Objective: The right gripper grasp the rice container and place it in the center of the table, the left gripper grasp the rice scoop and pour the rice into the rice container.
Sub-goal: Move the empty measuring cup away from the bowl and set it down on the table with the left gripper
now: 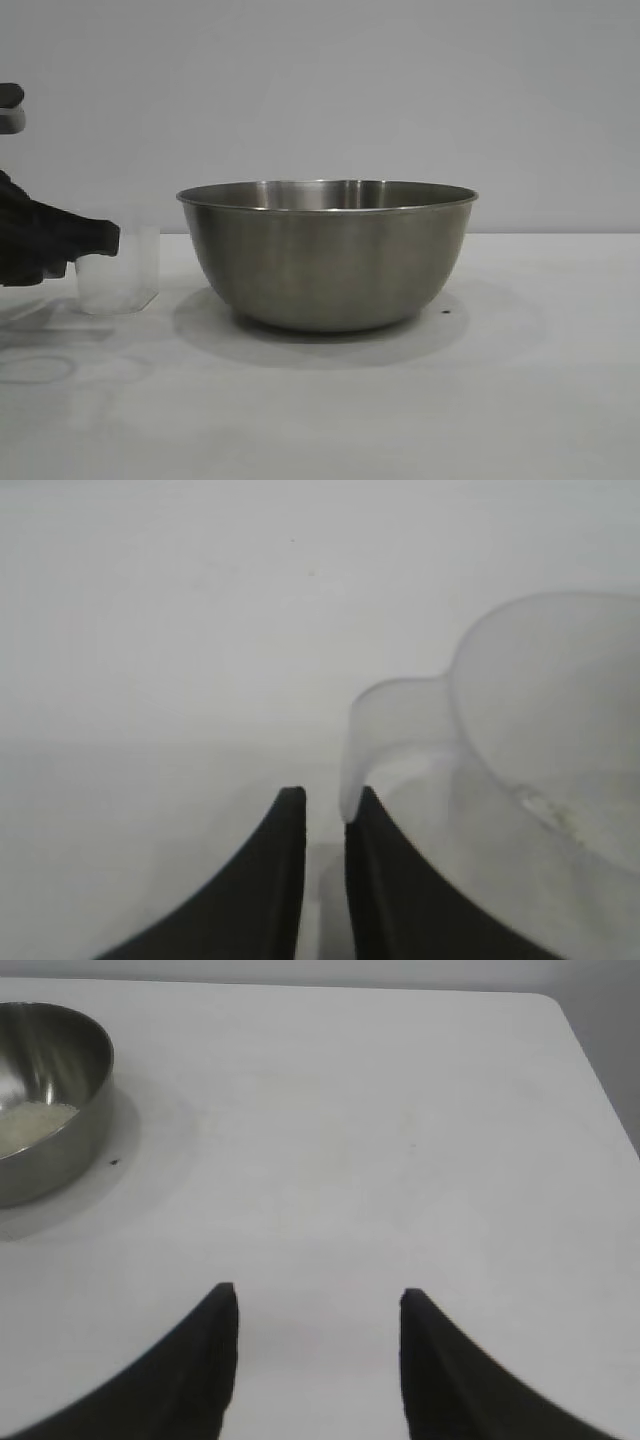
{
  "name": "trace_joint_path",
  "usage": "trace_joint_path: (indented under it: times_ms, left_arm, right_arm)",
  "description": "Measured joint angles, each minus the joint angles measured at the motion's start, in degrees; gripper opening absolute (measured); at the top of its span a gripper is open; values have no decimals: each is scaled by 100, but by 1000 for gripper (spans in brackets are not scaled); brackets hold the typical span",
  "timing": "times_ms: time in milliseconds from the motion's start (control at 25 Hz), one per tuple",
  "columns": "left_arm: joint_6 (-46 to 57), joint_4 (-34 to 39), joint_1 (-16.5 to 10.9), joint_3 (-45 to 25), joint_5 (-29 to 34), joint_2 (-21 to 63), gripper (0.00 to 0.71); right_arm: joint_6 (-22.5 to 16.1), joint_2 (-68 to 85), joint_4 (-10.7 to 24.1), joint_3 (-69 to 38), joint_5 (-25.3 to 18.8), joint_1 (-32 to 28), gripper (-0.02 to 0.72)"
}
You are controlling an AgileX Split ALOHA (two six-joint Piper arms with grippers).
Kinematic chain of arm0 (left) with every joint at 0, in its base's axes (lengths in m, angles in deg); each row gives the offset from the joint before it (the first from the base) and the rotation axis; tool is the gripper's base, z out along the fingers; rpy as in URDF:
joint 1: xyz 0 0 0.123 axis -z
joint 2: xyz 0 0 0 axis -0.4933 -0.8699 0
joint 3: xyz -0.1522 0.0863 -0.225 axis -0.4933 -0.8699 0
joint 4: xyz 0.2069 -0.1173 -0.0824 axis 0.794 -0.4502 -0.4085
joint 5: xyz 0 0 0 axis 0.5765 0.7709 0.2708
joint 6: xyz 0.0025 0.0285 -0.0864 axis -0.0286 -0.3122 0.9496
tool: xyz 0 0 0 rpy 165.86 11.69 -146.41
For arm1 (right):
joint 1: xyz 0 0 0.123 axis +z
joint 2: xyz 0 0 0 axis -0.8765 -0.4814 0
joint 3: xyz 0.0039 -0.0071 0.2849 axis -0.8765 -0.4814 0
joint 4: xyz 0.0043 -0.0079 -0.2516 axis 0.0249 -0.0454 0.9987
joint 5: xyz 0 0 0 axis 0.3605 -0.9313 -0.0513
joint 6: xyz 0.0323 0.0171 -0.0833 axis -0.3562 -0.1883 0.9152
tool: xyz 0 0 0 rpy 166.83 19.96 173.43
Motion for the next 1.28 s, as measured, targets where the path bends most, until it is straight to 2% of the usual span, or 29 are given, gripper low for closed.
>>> trace_joint_path:
  times_ms: [400, 1040, 1280]
  left_arm:
    - [48, 22, 0, -452, 0, 259, 67]
    - [48, 156, 0, -550, -11, 491, 67]
    - [48, 103, 0, -845, -11, 674, 67]
  right_arm:
    - [0, 0, 0, 0, 0, 0, 321]
    - [0, 0, 0, 0, 0, 0, 321]
    - [0, 0, 0, 0, 0, 0, 321]
